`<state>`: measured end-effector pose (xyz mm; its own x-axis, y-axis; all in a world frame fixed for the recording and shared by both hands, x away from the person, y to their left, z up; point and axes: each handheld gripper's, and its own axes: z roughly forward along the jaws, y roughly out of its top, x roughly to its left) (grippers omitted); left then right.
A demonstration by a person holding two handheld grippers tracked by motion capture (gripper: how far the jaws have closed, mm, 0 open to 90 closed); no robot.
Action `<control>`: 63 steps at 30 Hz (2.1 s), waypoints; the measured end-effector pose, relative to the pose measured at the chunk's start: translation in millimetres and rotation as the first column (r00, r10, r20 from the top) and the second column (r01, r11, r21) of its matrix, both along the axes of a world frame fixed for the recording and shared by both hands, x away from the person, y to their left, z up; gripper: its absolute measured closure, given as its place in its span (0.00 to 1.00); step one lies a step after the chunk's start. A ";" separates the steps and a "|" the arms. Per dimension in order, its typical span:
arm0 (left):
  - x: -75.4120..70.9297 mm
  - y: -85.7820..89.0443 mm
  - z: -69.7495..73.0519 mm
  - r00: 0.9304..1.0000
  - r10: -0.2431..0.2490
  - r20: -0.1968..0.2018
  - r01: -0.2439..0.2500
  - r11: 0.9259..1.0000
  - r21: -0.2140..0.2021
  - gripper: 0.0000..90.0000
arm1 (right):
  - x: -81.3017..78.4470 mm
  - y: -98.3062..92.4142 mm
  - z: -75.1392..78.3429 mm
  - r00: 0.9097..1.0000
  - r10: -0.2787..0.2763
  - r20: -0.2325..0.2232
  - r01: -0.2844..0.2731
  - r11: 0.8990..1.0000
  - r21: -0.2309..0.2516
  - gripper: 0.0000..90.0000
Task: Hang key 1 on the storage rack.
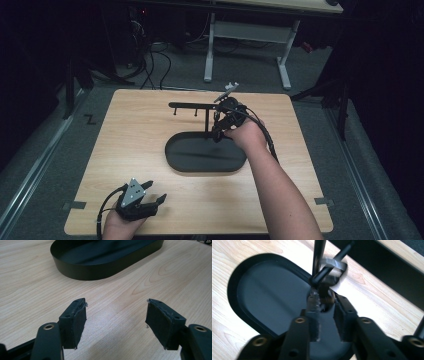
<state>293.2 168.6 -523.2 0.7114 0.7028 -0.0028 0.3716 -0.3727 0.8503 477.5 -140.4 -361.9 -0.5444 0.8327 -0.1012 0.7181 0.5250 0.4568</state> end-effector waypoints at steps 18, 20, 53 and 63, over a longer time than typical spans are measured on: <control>-0.4 -5.2 -1.5 1.000 -0.007 0.001 0.007 1.000 0.013 0.37 | -52.5 -35.1 -11.8 1.000 0.003 -0.021 -0.002 0.999 0.037 0.61; -0.3 -5.3 -1.7 1.000 -0.010 -0.002 0.010 1.000 0.018 0.37 | -59.2 -41.6 -15.6 1.000 -0.002 -0.029 0.003 0.999 0.043 0.61; 0.2 -8.3 -4.1 1.000 -0.018 -0.013 0.018 0.999 0.039 0.37 | -104.2 -137.4 -106.2 0.971 -0.130 -0.199 0.124 0.991 -0.045 0.57; 0.0 -8.4 -4.2 1.000 -0.019 -0.013 0.019 0.999 0.040 0.37 | -101.3 -141.5 -125.3 0.958 -0.140 -0.250 0.123 0.989 -0.083 0.59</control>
